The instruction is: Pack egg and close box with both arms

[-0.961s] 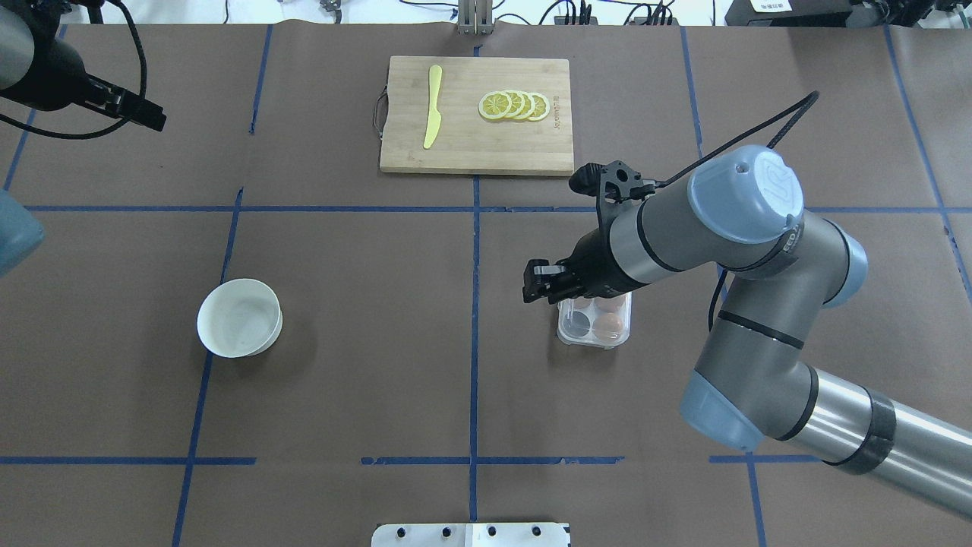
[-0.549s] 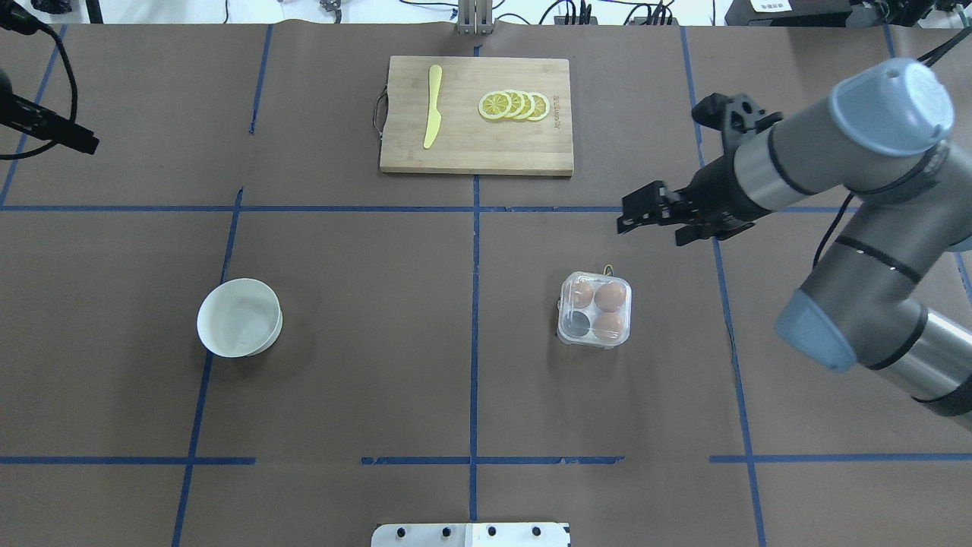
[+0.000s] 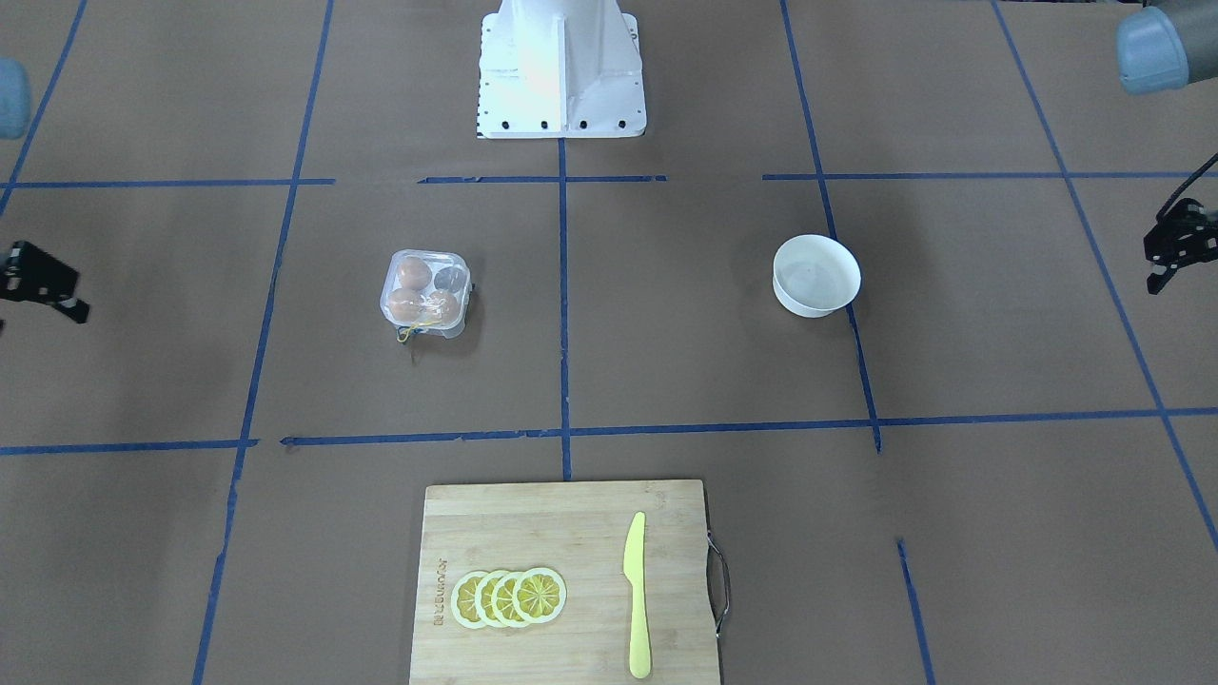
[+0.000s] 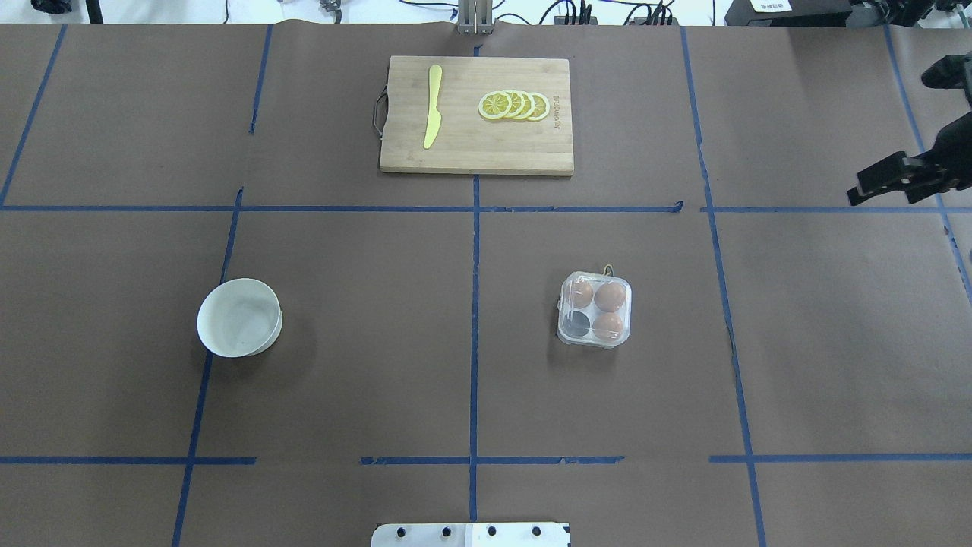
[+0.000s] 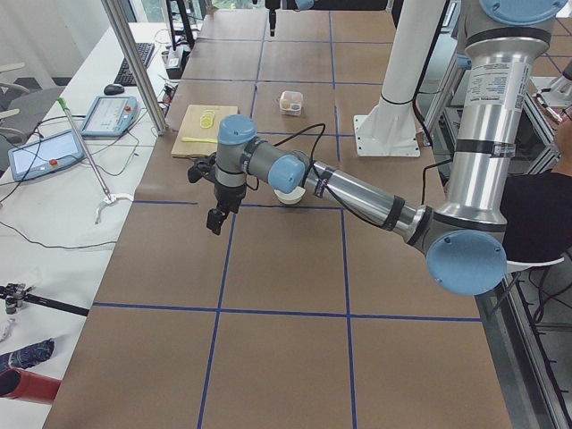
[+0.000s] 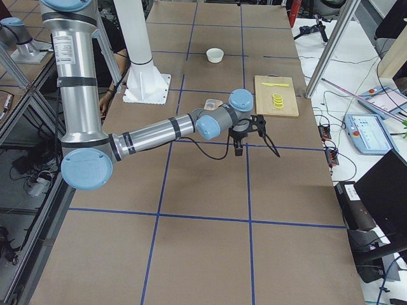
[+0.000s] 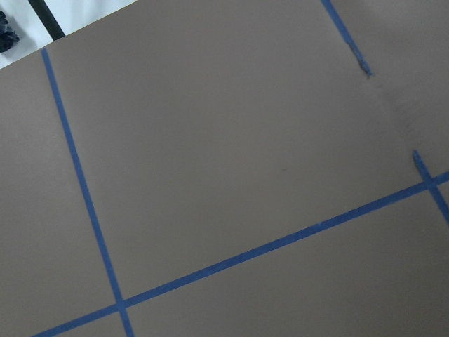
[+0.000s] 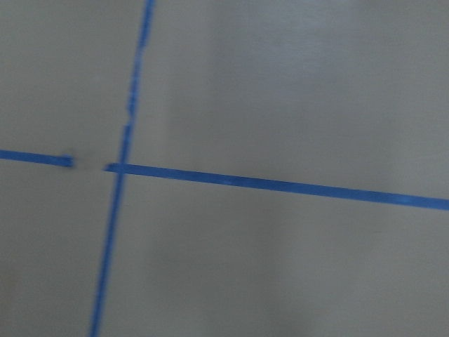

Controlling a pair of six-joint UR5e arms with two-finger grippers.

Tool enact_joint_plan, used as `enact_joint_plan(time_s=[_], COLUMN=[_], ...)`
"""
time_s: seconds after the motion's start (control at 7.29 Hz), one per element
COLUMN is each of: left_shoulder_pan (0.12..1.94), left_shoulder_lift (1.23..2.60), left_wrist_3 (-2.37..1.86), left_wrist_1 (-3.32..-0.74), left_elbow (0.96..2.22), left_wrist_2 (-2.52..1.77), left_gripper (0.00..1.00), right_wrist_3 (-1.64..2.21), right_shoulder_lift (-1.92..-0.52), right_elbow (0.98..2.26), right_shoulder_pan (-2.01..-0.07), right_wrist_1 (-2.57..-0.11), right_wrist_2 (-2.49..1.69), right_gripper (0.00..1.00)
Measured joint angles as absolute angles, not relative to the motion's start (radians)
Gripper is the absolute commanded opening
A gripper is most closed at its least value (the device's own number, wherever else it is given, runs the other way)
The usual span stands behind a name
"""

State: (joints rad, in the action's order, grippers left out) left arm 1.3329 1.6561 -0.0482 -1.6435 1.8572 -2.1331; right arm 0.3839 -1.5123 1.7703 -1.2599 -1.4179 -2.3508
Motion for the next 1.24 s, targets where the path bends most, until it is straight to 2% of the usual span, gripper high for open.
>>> enact_joint_plan(time_s=[0.14,0.41,1.24], left_shoulder_pan=[1.358,1.396,1.501], left_shoulder_lift=[1.643,1.603,1.494], left_wrist_3=[-0.013,0.014,0.016], left_wrist_1=[-1.641,-1.646,-1.648], left_elbow=[1.839,1.783,1.731], left_wrist_2=[-2.136,-2.191,-2.29], left_gripper=[1.0,1.0,1.0], right_wrist_3=[0.185,0.03,0.008], right_shoulder_lift=[-1.518,-1.528,-1.552], right_elbow=[1.698,1.582,1.544], right_shoulder_pan=[-1.355,-1.485,-1.565], right_wrist_1=[-1.497,-1.541,-1.543], right_wrist_2=[-2.351,-2.348,-2.335], right_gripper=[1.0,1.0,1.0])
